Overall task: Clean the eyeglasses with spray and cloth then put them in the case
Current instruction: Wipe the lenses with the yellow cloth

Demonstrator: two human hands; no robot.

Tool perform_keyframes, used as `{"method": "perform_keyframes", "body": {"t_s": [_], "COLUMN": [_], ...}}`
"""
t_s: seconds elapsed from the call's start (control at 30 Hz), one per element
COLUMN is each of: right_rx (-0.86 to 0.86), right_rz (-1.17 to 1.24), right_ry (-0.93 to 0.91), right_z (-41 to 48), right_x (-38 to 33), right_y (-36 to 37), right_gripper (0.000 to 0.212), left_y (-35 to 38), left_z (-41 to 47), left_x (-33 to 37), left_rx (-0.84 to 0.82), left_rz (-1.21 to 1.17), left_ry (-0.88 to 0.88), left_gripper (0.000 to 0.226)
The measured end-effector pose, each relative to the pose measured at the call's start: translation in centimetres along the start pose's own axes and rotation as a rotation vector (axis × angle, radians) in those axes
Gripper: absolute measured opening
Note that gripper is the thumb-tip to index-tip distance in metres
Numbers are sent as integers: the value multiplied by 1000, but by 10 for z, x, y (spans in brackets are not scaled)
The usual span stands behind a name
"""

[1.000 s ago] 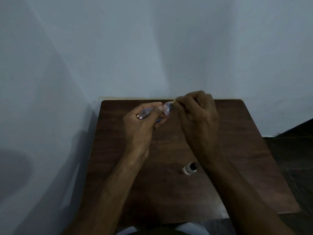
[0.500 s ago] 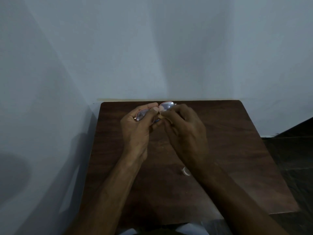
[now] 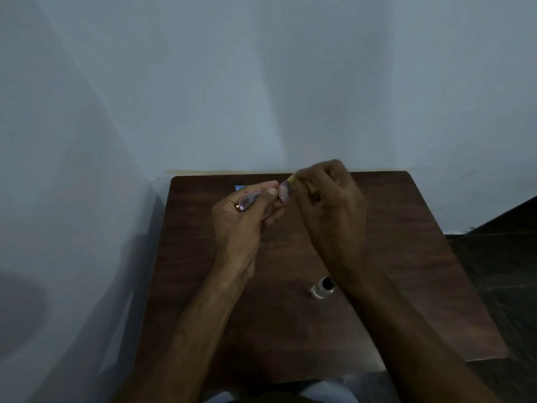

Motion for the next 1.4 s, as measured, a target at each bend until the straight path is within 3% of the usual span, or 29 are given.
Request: {"method": "perform_keyframes", "body": {"t_s": [0.2,0.33,0.53,0.67,0.83,1.0,1.17,1.3,1.4], "right_rx": [-142,-35,-137,12,-137,19,-127,-27,-100], "right_rz": [-9,-57,-29,-50,-39,-76,-66,-71,-85], "right_ry": [-67,26,-66,29,-88,21,-107,-16,-58], "right_z": [-17,4,-21,5,-16,5,-20,0,-6], "right_x": [-14,12,-9,10,-14,10,-15,8,-2], "right_y": [5,-11,-5,-21,-7,-22,-10,-21,-10], "right_gripper": [9,10,15,7,13,4,9,4,11], "left_y": [2,2,8,10,15,14,17,16,19], "left_z": [-4,-8,-6,-8,-8,-10,-11,-12,-11], "left_x": [-1,-2,10,8,7,3,5,-2,1], "left_rx": [17,8,0,-24,-6,-5,6,7,10], "left_rz": [-14,6,-27,-17,-25,-31,-32,-49,-61], "left_ry": [-26,-3,6,27,-1,0,-17,-31,-28], "left_gripper": [12,13,15,15,17,15,16,14,15]}}
Point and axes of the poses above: each hand's wrist, its own z-axis towards the middle knuckle, its own y-axis out of the palm, x = y × z, the point moved 7 cm from there along z, towards the middle knuckle, and after that the axes turned 3 degrees about x, right-handed, at the moved point
